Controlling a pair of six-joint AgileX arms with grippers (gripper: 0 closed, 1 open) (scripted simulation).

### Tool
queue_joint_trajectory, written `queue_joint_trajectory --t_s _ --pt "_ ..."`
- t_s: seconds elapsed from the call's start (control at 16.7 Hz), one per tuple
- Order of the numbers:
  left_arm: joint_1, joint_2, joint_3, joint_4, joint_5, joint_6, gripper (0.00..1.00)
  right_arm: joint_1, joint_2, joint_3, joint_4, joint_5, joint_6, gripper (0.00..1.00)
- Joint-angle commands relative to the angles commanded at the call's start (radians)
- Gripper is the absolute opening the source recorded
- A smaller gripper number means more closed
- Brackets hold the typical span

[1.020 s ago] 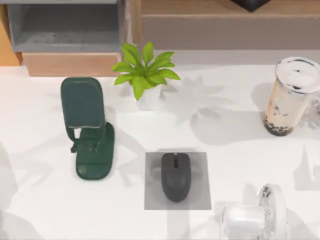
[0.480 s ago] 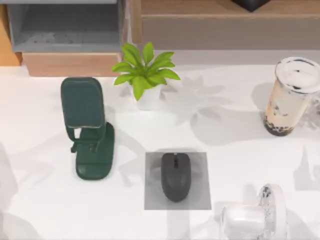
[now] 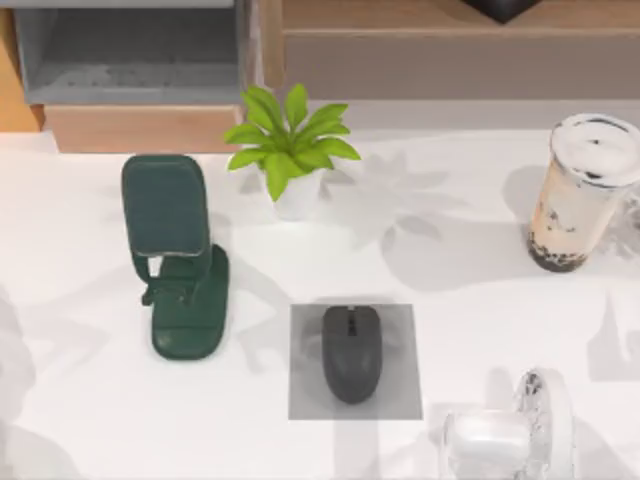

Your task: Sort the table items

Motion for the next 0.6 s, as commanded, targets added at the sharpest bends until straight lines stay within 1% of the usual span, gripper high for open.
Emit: queue_joint_trajectory --t_s 0.42,0.48,0.6 --pt "0.0 0.0 0.0 0.0 0.0 0.0 0.0 0.0 0.0 0.0 0.0 0.0 0.0 1.0" --pt "-0.003 -0.034 0.012 -0.038 0.013 -0.012 0.0 0.0 0.0 0.0 0.0 0.0 0.0 1.0" --pt "-0.003 -0.043 0.02 -0.055 0.013 -0.012 0.0 0.0 0.0 0.0 0.0 0.0 0.0 1.0"
